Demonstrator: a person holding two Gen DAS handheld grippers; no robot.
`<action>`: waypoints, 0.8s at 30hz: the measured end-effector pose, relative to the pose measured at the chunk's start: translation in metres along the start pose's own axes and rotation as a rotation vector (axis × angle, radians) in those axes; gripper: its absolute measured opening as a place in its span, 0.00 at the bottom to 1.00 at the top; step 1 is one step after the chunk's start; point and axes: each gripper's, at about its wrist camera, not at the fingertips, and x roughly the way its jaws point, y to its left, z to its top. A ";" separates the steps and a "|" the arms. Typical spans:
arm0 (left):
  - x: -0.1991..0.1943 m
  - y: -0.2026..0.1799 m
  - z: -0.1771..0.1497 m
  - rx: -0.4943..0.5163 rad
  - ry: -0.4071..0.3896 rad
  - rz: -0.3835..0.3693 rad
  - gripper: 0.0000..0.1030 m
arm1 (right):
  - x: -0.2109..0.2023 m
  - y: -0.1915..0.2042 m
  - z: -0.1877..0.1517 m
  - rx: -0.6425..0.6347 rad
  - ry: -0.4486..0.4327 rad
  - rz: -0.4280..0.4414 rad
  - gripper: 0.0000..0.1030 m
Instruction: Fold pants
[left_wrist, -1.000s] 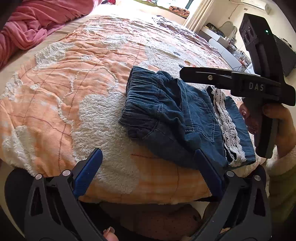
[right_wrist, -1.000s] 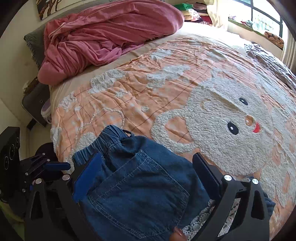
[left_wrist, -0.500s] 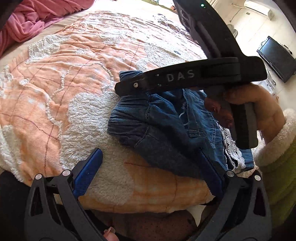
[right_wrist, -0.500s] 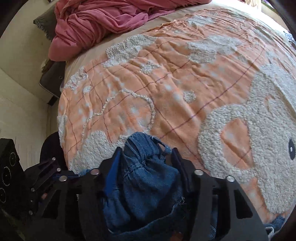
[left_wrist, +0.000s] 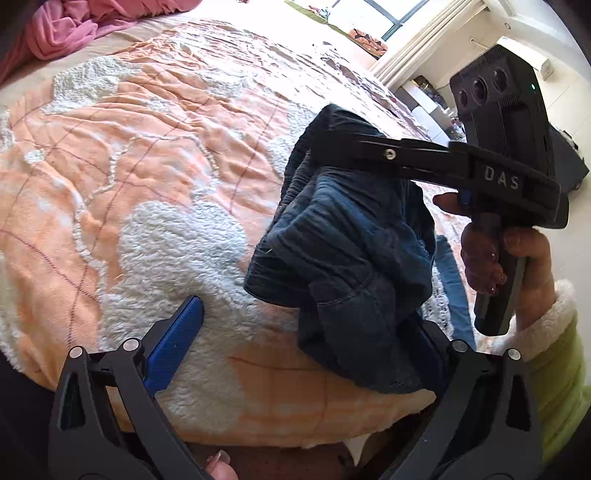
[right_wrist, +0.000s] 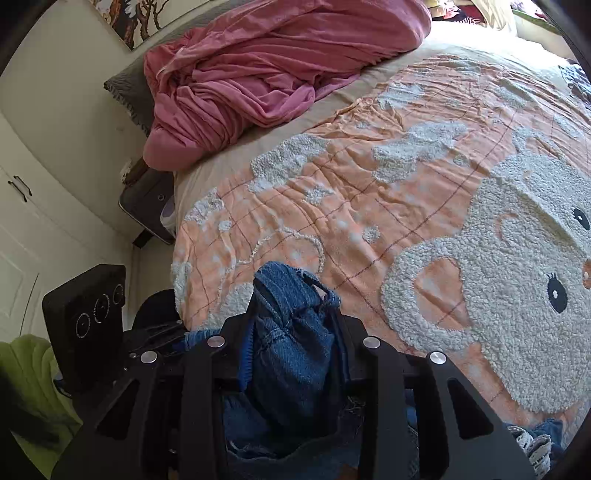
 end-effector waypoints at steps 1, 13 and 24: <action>0.000 -0.002 0.001 -0.002 0.000 -0.034 0.89 | -0.004 -0.001 0.000 0.003 -0.008 0.005 0.31; 0.002 -0.061 0.005 0.100 -0.004 -0.135 0.32 | -0.079 -0.021 -0.032 0.020 -0.142 -0.028 0.31; 0.018 -0.137 0.001 0.253 0.017 -0.111 0.32 | -0.141 -0.044 -0.077 0.019 -0.251 -0.044 0.31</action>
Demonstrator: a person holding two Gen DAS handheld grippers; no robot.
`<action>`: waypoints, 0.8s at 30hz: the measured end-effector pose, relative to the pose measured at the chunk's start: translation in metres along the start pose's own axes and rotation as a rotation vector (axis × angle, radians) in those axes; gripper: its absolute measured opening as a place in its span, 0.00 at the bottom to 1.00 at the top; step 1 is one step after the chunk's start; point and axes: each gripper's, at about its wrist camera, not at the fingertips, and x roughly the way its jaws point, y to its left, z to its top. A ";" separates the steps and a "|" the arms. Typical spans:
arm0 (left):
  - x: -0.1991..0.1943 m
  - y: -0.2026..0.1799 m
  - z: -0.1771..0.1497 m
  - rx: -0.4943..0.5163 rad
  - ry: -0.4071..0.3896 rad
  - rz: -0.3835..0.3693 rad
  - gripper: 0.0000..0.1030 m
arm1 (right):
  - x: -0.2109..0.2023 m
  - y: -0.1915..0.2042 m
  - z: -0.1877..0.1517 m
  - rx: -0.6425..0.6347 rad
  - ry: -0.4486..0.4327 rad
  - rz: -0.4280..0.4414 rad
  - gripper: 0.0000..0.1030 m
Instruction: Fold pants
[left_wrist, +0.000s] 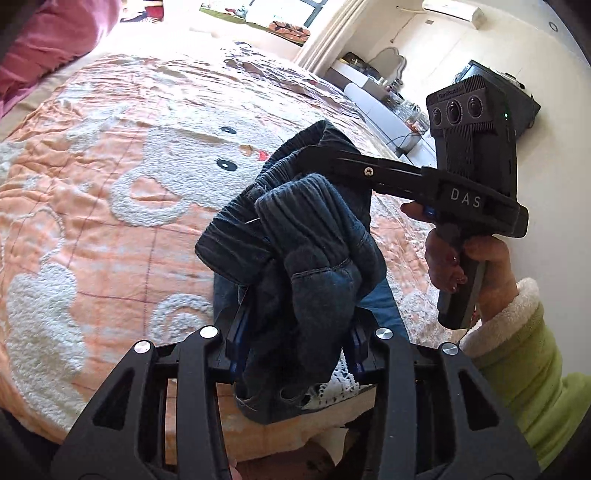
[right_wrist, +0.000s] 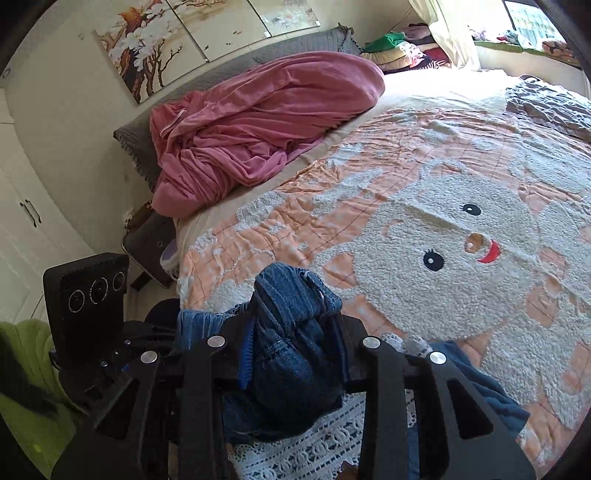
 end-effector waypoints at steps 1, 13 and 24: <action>0.005 0.000 0.004 0.014 0.005 0.003 0.32 | -0.006 -0.004 -0.004 0.002 -0.012 0.001 0.31; 0.044 -0.067 -0.027 0.251 0.037 0.109 0.53 | -0.067 -0.058 -0.067 0.176 -0.090 -0.011 0.63; 0.053 -0.097 -0.069 0.377 0.164 -0.029 0.61 | -0.069 -0.058 -0.086 0.316 -0.015 -0.141 0.82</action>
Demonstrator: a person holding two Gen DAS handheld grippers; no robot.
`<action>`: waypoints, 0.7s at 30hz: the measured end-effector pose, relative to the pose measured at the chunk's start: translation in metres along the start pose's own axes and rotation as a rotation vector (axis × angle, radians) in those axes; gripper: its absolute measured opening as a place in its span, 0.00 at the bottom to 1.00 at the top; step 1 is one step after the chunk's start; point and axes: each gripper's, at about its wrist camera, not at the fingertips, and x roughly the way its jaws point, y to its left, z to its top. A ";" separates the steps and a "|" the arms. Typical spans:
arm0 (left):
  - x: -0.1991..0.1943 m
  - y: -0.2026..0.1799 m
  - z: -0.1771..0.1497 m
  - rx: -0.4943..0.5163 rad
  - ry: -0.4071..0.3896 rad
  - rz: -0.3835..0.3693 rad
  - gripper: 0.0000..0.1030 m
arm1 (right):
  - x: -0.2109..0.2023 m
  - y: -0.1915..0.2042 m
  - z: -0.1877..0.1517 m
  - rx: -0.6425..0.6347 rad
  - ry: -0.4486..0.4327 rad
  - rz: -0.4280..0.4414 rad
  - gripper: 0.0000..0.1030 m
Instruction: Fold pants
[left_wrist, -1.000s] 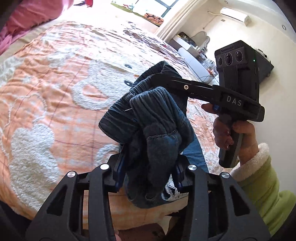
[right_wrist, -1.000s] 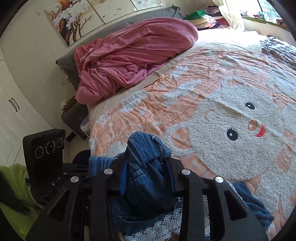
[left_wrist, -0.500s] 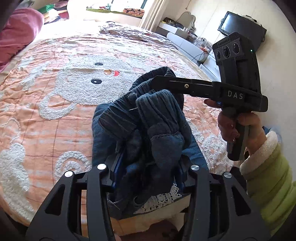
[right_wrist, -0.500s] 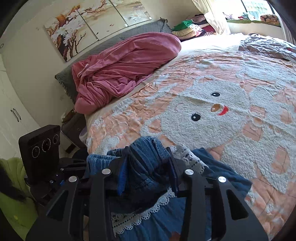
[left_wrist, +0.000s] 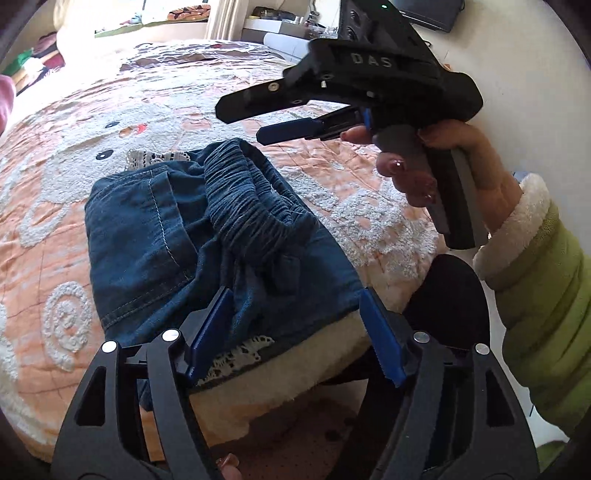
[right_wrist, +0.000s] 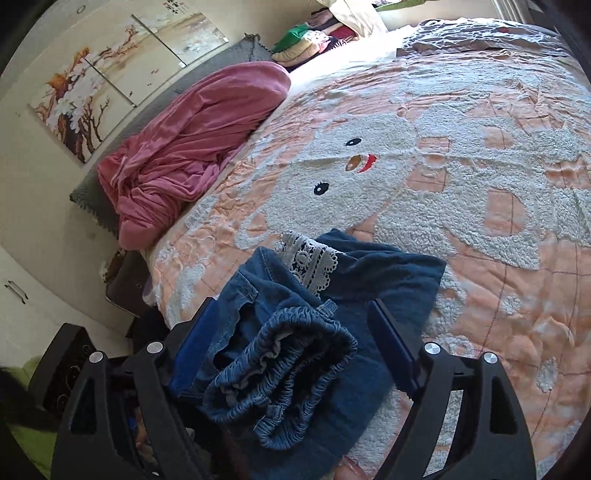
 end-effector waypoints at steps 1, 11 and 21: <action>-0.003 0.001 -0.001 -0.003 -0.004 -0.017 0.62 | 0.004 0.006 0.000 -0.015 0.009 -0.029 0.83; -0.031 0.023 -0.011 -0.064 -0.043 -0.033 0.66 | 0.033 0.014 -0.033 -0.213 0.151 -0.323 0.83; -0.038 0.055 0.001 -0.119 -0.069 0.151 0.65 | 0.018 0.006 -0.046 -0.172 0.107 -0.292 0.83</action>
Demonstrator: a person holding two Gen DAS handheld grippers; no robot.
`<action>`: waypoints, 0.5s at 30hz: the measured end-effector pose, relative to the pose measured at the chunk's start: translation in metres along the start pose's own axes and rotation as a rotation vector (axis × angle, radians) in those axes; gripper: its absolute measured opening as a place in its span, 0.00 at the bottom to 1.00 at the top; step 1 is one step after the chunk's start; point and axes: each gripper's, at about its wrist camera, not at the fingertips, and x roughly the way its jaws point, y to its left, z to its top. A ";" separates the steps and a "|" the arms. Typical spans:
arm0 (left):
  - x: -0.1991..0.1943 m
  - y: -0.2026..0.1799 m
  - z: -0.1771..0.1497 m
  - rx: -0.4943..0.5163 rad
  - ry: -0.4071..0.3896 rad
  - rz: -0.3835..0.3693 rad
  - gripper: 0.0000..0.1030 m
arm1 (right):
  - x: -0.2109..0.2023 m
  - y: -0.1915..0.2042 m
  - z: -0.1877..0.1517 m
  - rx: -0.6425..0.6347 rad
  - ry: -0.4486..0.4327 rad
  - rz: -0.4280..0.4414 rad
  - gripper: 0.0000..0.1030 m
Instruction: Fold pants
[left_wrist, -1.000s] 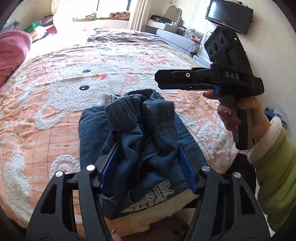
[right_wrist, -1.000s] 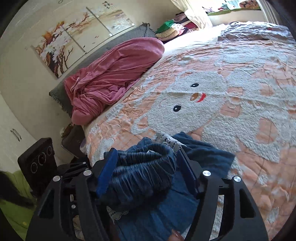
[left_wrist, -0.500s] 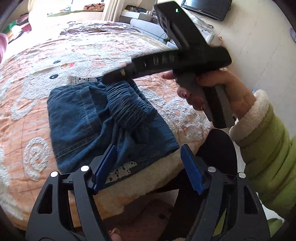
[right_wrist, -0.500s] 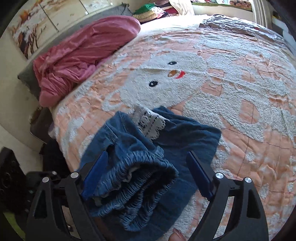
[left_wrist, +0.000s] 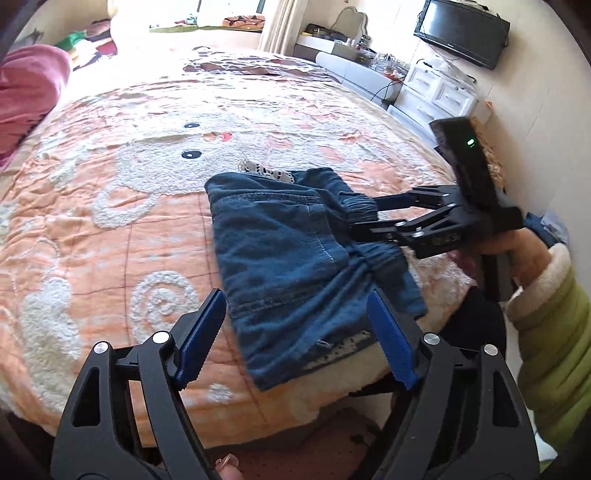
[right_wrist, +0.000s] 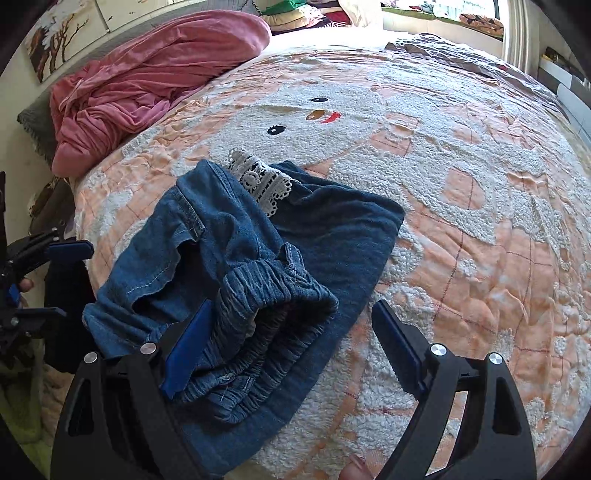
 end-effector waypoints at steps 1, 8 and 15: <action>0.001 -0.002 0.000 0.012 0.000 0.006 0.56 | -0.006 -0.001 0.002 0.016 -0.013 0.024 0.83; 0.009 -0.032 -0.008 0.141 0.001 -0.039 0.43 | -0.039 0.005 0.035 0.060 -0.130 0.131 0.83; 0.022 -0.053 -0.016 0.221 0.044 -0.057 0.27 | 0.023 0.026 0.081 -0.004 0.058 0.114 0.48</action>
